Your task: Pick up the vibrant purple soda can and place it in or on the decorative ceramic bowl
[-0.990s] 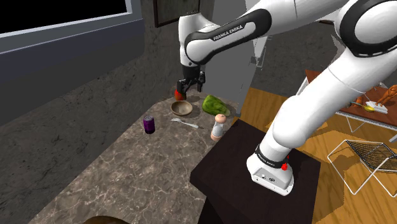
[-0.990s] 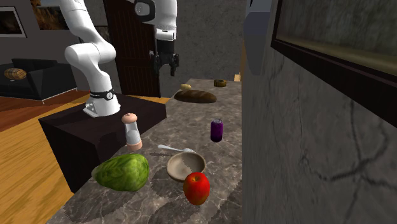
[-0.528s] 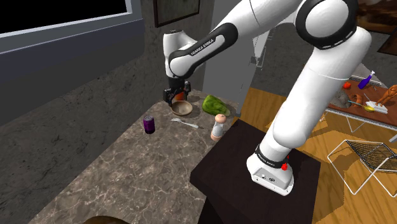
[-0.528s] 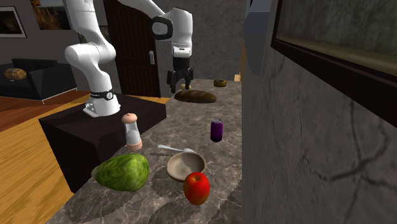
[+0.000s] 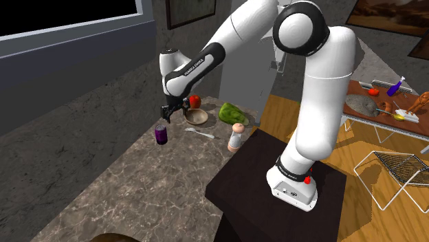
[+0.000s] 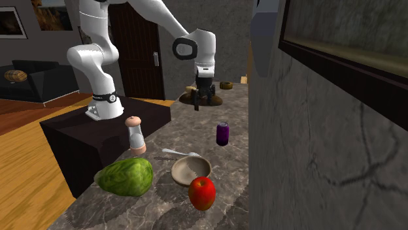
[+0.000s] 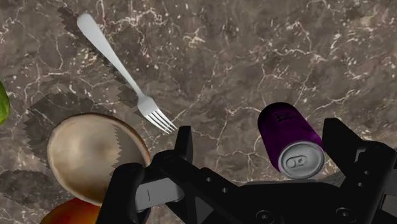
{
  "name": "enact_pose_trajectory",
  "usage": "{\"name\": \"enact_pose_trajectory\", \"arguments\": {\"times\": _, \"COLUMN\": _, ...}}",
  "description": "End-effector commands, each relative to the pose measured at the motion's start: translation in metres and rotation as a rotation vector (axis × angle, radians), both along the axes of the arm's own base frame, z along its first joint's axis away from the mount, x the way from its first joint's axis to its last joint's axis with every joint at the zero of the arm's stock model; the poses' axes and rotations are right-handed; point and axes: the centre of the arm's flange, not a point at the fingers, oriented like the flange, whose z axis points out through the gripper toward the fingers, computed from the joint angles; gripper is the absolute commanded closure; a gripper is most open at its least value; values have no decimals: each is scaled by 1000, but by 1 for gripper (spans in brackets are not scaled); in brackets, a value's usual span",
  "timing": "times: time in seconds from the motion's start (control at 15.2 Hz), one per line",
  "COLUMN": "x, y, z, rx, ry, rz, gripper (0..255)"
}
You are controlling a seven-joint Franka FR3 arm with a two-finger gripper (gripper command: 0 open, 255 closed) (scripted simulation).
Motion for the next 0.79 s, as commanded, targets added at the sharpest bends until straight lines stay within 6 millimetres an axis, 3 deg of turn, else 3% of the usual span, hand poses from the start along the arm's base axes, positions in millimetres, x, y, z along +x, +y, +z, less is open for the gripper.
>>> {"name": "enact_pose_trajectory", "arguments": {"times": 0.0, "x": 16, "y": 9, "z": -14, "rx": 5, "ry": -7, "rz": -5, "gripper": 0}}
{"name": "enact_pose_trajectory", "arguments": {"times": 0.53, "x": 85, "y": 41, "z": -79, "rx": 22, "ry": -29, "rz": -22, "gripper": 0}}
{"name": "enact_pose_trajectory", "arguments": {"times": 0.73, "x": 85, "y": 41, "z": -95, "rx": 22, "ry": -29, "rz": -22, "gripper": 0}}
